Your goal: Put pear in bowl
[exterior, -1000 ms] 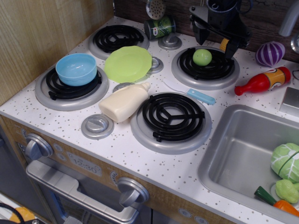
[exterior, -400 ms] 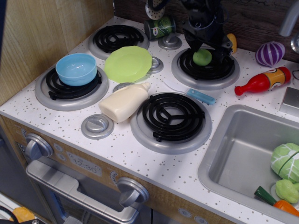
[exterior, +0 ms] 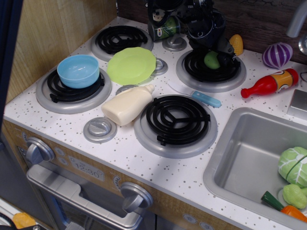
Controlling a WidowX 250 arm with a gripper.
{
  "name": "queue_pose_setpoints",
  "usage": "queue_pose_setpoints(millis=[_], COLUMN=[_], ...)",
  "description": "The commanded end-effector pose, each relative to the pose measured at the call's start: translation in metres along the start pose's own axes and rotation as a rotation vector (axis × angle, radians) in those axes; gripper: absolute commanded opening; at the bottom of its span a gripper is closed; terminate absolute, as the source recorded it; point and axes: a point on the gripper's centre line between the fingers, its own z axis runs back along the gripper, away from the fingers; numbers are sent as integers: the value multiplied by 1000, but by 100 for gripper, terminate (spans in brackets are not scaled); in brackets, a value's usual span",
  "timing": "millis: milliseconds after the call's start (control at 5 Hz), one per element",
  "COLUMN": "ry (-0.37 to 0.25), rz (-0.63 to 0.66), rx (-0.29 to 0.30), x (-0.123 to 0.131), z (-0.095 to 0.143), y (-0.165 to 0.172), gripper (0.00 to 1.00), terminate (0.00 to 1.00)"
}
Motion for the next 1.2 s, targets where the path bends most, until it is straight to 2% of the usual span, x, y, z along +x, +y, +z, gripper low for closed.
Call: queue_pose_setpoints(millis=[0,200,400,600,800,1000], ry=[-40,36,115,169,319,396], rz=[-9,11,-1,-48,-157,-181], rx=[34,87,198,304,446,422], x=[25,27,26,5,-17,-45], z=[22,60,106,152,189,209], y=[9,11,19,54,88,115], gripper=[0,0,0,0,0,0], terminate=[0,0,0,0,0,0])
